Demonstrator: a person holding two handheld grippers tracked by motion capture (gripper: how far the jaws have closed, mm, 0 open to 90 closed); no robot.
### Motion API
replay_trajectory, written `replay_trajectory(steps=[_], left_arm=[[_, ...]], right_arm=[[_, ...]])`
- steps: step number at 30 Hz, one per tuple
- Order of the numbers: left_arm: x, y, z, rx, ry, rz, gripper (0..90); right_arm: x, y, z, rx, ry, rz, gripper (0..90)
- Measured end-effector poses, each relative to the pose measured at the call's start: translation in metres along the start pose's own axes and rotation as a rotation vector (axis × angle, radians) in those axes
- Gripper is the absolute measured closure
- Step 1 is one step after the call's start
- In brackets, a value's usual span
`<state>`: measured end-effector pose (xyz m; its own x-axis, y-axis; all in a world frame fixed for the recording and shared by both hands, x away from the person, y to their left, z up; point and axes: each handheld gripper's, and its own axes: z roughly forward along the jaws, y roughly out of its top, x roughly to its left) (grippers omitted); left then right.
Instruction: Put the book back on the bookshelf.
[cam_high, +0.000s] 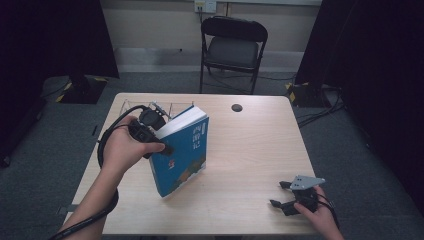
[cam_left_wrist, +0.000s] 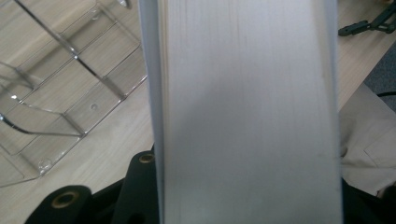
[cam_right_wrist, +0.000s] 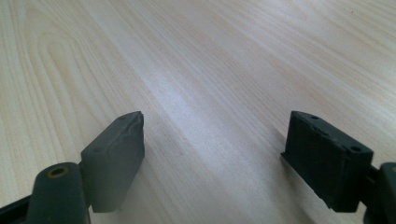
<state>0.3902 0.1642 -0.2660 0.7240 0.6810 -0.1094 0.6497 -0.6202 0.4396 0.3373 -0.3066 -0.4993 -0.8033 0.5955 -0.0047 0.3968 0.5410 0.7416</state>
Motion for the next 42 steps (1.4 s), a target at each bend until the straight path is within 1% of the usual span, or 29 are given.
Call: replay_trajectory(steps=[1, 3, 4, 5, 6, 7, 9, 10, 12, 13, 14, 16, 17, 19, 22, 23, 25, 27, 30, 31, 35, 37, 38, 42], left_arm=[[0.0, -0.001, 0.0, -0.004, 0.002, -0.012, 61.9], [0.003, -0.003, -0.002, -0.003, 0.011, -0.013, 61.9], [0.004, -0.004, -0.003, -0.005, 0.008, -0.019, 62.0], [0.006, -0.005, -0.003, -0.01, 0.006, -0.035, 62.0], [0.008, -0.006, -0.003, -0.011, 0.002, -0.035, 62.0], [0.01, -0.007, -0.004, -0.015, 0.004, -0.05, 62.0], [0.011, -0.008, -0.004, -0.018, 0.012, -0.055, 62.0], [0.012, -0.008, -0.004, -0.015, 0.016, -0.051, 61.9], [0.013, -0.009, -0.004, -0.011, 0.021, -0.057, 61.9], [0.013, -0.009, -0.004, -0.005, 0.03, -0.058, 62.0], [0.014, -0.009, -0.004, -0.003, 0.033, -0.053, 61.9], [0.016, -0.01, -0.004, -0.006, 0.03, -0.076, 62.0], [0.018, -0.011, -0.005, -0.005, 0.035, -0.066, 61.9], [0.019, -0.012, -0.005, -0.009, 0.039, -0.075, 61.9], [0.021, -0.013, -0.007, -0.005, 0.042, -0.076, 61.9], [0.021, -0.014, -0.007, -0.008, 0.04, -0.09, 61.9], [0.022, -0.015, -0.009, -0.005, 0.049, -0.079, 61.9], [0.023, -0.016, -0.009, -0.011, 0.047, -0.092, 62.0], [0.026, -0.017, -0.01, -0.014, 0.043, -0.099, 62.0], [0.026, -0.017, -0.009, -0.016, 0.044, -0.107, 62.0], [0.027, -0.016, -0.008, -0.011, 0.049, -0.111, 62.0], [0.028, -0.015, -0.008, -0.006, 0.059, -0.108, 62.0], [0.028, -0.015, -0.008, -0.005, 0.058, -0.105, 62.0], [0.031, -0.017, -0.008, -0.011, 0.056, -0.124, 62.0]], right_arm=[[0.0, 0.0, 0.0, 0.0, 0.0, 0.001, 19.4], [0.0, 0.0, 0.0, 0.0, 0.0, 0.0, 19.4], [0.0, 0.0, 0.0, 0.0, 0.0, 0.0, 19.4], [0.0, 0.0, 0.0, 0.0, 0.0, 0.001, 19.4], [0.0, 0.0, 0.0, 0.0, 0.0, 0.0, 19.4], [0.0, 0.0, 0.0, 0.0, 0.0, 0.0, 19.4], [0.0, 0.0, 0.0, 0.0, 0.0, 0.0, 19.4], [0.0, 0.0, 0.0, 0.0, 0.0, 0.0, 19.4], [0.0, 0.0, 0.0, 0.0, 0.0, 0.0, 19.4], [0.0, 0.0, 0.0, 0.0, 0.0, 0.0, 19.4], [0.0, 0.0, 0.0, 0.0, 0.0, 0.0, 19.4], [0.0, 0.0, 0.0, 0.0, 0.0, 0.0, 19.4], [0.0, 0.0, 0.0, 0.0, 0.0, 0.0, 19.4], [0.0, 0.0, 0.0, 0.0, 0.0, 0.001, 19.4], [0.0, 0.0, 0.0, 0.0, 0.0, 0.0, 19.4], [0.0, 0.0, 0.0, 0.0, 0.0, 0.0, 19.4], [0.0, 0.0, 0.0, 0.0, 0.0, 0.0, 19.4], [0.0, 0.0, 0.0, 0.0, 0.0, 0.0, 19.4], [0.0, 0.0, 0.0, 0.0, 0.0, 0.0, 19.4], [0.0, 0.0, 0.0, 0.0, 0.0, 0.0, 19.4], [0.0, 0.0, 0.0, 0.0, 0.0, 0.0, 19.4], [0.0, 0.0, 0.0, 0.0, 0.0, 0.0, 19.4], [0.0, 0.0, 0.0, 0.0, 0.0, 0.0, 19.4], [0.0, 0.0, 0.0, 0.0, 0.0, 0.0, 19.4]])
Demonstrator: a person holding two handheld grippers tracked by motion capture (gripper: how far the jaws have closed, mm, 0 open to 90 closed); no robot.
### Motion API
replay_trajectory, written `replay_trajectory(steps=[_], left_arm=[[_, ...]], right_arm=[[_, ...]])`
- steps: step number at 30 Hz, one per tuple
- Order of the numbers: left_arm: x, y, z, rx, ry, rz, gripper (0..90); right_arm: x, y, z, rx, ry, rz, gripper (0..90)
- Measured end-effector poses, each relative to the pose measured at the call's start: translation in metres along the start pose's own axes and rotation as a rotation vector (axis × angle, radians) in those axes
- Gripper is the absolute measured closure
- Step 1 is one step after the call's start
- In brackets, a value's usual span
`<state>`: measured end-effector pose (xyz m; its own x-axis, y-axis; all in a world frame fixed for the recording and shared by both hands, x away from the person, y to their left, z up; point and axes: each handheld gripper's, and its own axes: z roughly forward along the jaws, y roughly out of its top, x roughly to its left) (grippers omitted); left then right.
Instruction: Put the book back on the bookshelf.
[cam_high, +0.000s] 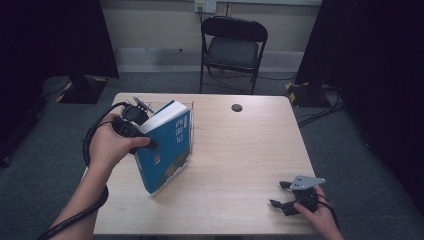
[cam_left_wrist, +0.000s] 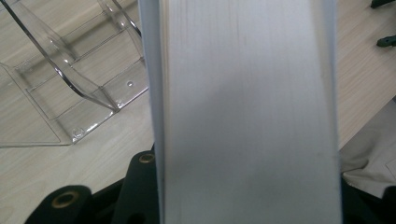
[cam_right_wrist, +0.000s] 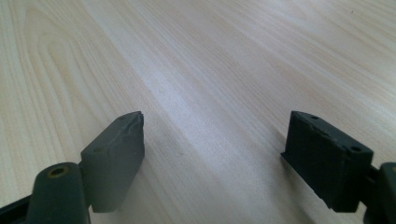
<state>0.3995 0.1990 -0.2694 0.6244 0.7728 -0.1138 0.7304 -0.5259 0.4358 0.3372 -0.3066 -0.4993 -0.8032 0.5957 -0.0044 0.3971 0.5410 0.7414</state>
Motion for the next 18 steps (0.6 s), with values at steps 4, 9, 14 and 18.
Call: replay_trajectory(steps=[4, 9, 14, 18], left_arm=[[0.0032, -0.0011, 0.0002, -0.003, 0.006, -0.015, 62.0], [0.0047, 0.0, 0.0004, -0.007, 0.008, -0.027, 62.0], [0.0072, 0.0042, 0.001, -0.006, 0.006, -0.04, 62.0], [0.0081, 0.0071, 0.0018, -0.014, 0.021, -0.05, 62.0]], right_arm=[[0.0, 0.0, 0.0, 0.0, 0.0, 0.0, 19.4], [0.0, 0.0, 0.0, 0.0, 0.0, 0.0, 19.4], [0.0, 0.0, 0.0, 0.0, 0.0, 0.0, 19.4], [0.0, 0.0, 0.0, 0.0, 0.0, 0.0, 19.4]])
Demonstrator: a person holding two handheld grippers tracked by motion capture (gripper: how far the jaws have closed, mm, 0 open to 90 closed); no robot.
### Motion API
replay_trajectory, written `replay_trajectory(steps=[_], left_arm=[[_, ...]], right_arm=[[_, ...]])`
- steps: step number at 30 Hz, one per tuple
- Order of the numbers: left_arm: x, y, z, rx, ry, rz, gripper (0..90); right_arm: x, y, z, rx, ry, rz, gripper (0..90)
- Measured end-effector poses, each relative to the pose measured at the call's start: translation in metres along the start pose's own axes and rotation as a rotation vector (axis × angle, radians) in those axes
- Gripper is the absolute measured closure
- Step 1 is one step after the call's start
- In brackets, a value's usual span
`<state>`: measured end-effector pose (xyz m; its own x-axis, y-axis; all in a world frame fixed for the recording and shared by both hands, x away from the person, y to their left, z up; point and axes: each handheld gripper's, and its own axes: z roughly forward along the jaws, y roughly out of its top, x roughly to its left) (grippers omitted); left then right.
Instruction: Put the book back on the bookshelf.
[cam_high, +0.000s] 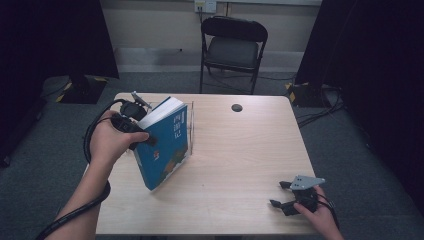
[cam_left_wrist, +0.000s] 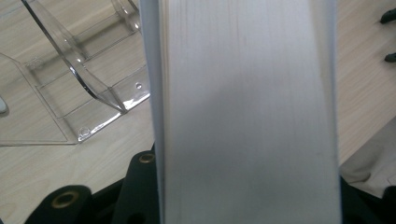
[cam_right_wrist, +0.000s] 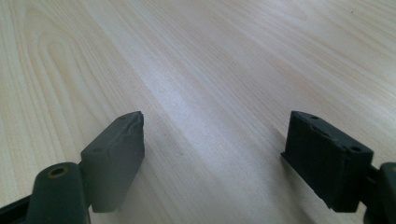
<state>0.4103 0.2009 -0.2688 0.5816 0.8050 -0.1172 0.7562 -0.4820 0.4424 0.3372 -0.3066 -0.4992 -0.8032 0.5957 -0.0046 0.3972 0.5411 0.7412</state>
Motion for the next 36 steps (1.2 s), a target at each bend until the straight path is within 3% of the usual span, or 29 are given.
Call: replay_trajectory(steps=[14, 24, 28, 36], left_arm=[[0.009, 0.009, 0.004, -0.026, 0.027, -0.079, 62.0], [0.01, 0.016, 0.008, -0.027, 0.039, -0.083, 62.0], [0.012, 0.017, 0.01, -0.04, 0.03, -0.117, 62.0], [0.012, 0.02, 0.014, -0.062, 0.045, -0.131, 62.0]], right_arm=[[0.0, 0.0, 0.0, 0.001, 0.002, 0.0, 19.4], [0.0, 0.0, 0.0, 0.001, 0.002, 0.0, 19.4], [0.0, 0.0, 0.0, 0.001, 0.002, 0.0, 19.4], [0.0, 0.0, 0.0, 0.001, 0.002, 0.0, 19.4]])
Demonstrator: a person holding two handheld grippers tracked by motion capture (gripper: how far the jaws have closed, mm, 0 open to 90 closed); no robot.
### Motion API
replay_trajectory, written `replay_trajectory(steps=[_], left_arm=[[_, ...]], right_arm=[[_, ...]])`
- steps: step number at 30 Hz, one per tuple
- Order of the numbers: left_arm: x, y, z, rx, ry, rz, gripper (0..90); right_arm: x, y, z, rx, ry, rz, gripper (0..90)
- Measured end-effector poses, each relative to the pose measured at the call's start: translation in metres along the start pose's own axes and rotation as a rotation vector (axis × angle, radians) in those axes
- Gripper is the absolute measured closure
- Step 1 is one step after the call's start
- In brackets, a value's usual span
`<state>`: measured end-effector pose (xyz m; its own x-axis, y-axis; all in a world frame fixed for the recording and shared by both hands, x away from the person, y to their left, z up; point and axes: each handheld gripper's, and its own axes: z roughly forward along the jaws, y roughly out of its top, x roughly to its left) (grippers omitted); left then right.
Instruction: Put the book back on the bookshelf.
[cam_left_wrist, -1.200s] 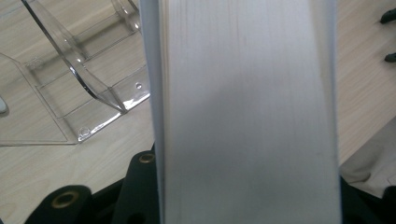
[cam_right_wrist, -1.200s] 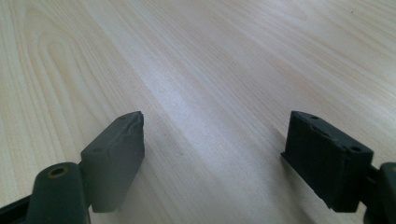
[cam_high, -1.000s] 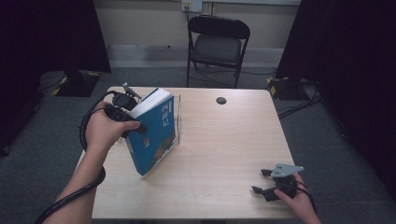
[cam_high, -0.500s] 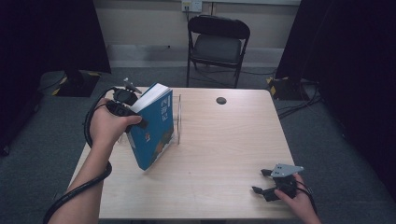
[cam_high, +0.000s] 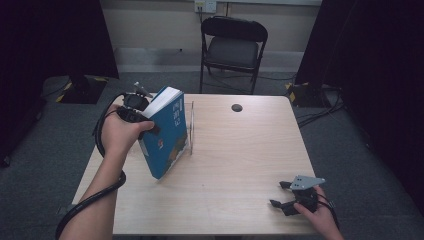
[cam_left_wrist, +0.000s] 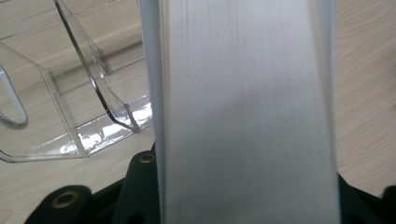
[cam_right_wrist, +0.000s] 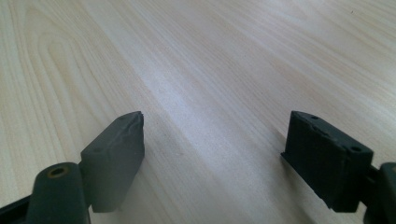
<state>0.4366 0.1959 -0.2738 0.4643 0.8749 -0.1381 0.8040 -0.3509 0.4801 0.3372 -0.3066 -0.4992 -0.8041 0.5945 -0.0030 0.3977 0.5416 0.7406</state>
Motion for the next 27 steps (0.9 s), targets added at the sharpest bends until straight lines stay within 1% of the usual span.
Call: replay_trajectory(steps=[4, 6, 7, 9, 16, 18, 21, 24, 27], left_arm=[[-0.003, 0.003, 0.003, 0.001, 0.019, -0.004, 62.0], [-0.003, 0.004, 0.005, -0.005, 0.021, -0.014, 62.0], [-0.003, 0.004, 0.005, -0.005, 0.017, -0.016, 62.0], [-0.004, 0.006, 0.006, -0.008, 0.025, -0.019, 62.0], [-0.005, 0.009, 0.009, -0.007, 0.03, -0.029, 62.0], [-0.005, 0.009, 0.011, -0.015, 0.038, -0.035, 62.0], [-0.005, 0.01, 0.012, -0.018, 0.033, -0.04, 62.0], [-0.006, 0.012, 0.013, -0.013, 0.045, -0.039, 62.0], [-0.006, 0.013, 0.014, -0.021, 0.044, -0.049, 62.0]], right_arm=[[0.0, 0.0, 0.0, 0.0, 0.0, -0.001, 19.4], [0.0, 0.0, 0.0, 0.0, 0.0, -0.001, 19.4], [0.0, 0.0, 0.0, 0.0, 0.0, -0.001, 19.4], [0.0, 0.0, 0.0, 0.0, 0.0, -0.001, 19.4], [0.0, 0.0, 0.0, 0.0, 0.0, -0.001, 19.4], [0.0, 0.0, 0.0, 0.0, 0.0, -0.001, 19.4], [0.0, 0.0, 0.0, 0.0, 0.0, 0.0, 19.4], [0.0, 0.0, 0.0, 0.0, 0.0, -0.001, 19.4], [0.0, 0.0, 0.0, 0.0, 0.0, -0.001, 19.4]])
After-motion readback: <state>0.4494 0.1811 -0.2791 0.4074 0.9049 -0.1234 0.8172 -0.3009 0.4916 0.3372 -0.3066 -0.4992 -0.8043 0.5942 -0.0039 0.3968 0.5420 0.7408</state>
